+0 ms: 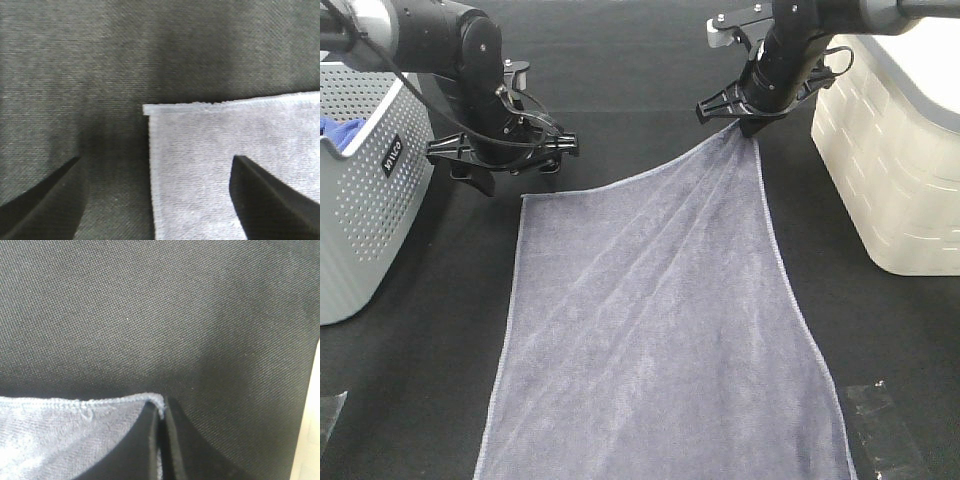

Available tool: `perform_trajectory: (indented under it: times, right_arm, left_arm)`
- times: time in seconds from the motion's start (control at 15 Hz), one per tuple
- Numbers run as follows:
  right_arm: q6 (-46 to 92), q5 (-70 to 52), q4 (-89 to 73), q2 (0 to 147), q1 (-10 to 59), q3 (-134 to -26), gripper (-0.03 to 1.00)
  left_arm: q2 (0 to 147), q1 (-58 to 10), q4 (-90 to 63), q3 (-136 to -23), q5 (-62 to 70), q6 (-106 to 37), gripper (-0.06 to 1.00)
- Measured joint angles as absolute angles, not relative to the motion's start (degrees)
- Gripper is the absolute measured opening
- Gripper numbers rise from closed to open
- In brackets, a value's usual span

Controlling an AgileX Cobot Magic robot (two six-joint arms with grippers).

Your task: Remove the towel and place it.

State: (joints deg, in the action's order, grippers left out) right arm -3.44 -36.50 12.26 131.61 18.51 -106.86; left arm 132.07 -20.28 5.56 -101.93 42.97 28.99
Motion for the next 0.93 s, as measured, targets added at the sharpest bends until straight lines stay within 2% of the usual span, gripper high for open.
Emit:
perform_trajectory:
  times: [0.93]
  right_arm:
    - [-3.4,-38.3,12.0,131.6,18.5,-106.9,0.0]
  left_arm:
    - [133.9,-20.3,7.7,-101.9,39.5,29.9,0.7]
